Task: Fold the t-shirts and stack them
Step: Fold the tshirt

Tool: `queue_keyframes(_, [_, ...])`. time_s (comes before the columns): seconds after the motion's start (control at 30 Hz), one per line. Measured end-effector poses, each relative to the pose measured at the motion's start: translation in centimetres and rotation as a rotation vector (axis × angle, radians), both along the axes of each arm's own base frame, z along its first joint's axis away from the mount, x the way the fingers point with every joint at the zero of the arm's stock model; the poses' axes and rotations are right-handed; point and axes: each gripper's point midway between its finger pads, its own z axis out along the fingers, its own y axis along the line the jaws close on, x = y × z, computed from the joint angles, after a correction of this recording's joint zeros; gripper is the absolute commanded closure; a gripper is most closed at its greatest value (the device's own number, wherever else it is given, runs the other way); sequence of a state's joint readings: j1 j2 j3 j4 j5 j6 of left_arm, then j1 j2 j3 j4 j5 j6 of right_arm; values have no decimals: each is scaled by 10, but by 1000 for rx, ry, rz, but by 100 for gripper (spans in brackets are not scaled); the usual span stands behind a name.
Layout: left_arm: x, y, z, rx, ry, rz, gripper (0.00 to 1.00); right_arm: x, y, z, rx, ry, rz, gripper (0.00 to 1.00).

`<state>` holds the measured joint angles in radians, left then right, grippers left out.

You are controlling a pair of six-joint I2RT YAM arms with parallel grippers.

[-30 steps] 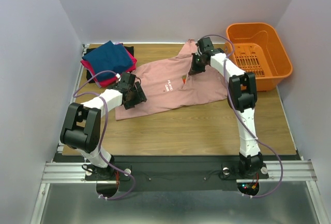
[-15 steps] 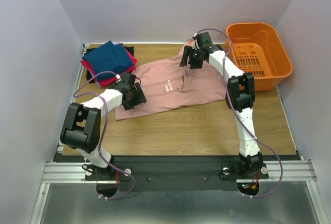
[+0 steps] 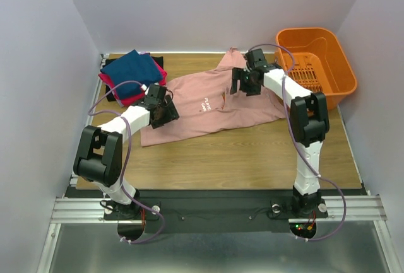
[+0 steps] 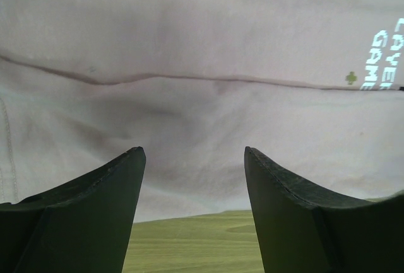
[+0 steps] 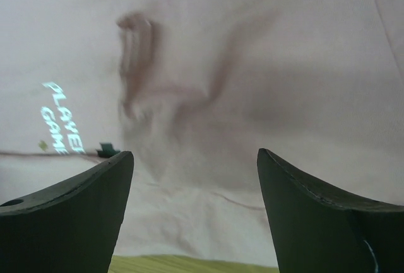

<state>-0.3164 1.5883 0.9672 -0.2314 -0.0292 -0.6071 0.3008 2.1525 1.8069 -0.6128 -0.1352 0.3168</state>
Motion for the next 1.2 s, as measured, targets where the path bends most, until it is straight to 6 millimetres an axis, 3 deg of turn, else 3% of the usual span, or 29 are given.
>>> queue_keyframes(0.13, [12, -7, 7, -13, -45, -21, 24, -24, -13, -14, -40, 37, -9, 14])
queue_keyframes(0.27, [18, -13, -5, -29, -50, -43, 24, -34, -20, -34, -69, 64, -20, 14])
queue_keyframes(0.37, [11, -14, -23, -36, -29, -52, 24, -38, -23, -45, -81, 71, -25, 12])
queue_keyframes(0.57, [5, -14, -22, -75, -110, -54, 25, -40, -26, -47, -77, 31, -28, 11])
queue_keyframes(0.73, [-16, -15, -21, -115, -144, -55, 25, -55, -30, -48, -63, 16, -34, 11])
queue_keyframes(0.83, [-33, -15, -21, -140, -145, -51, 24, -77, -34, -48, -51, 34, -42, 11])
queue_keyframes(1.2, [-105, 3, -15, -199, -120, 5, 20, -195, -42, -50, 8, 186, -69, 11])
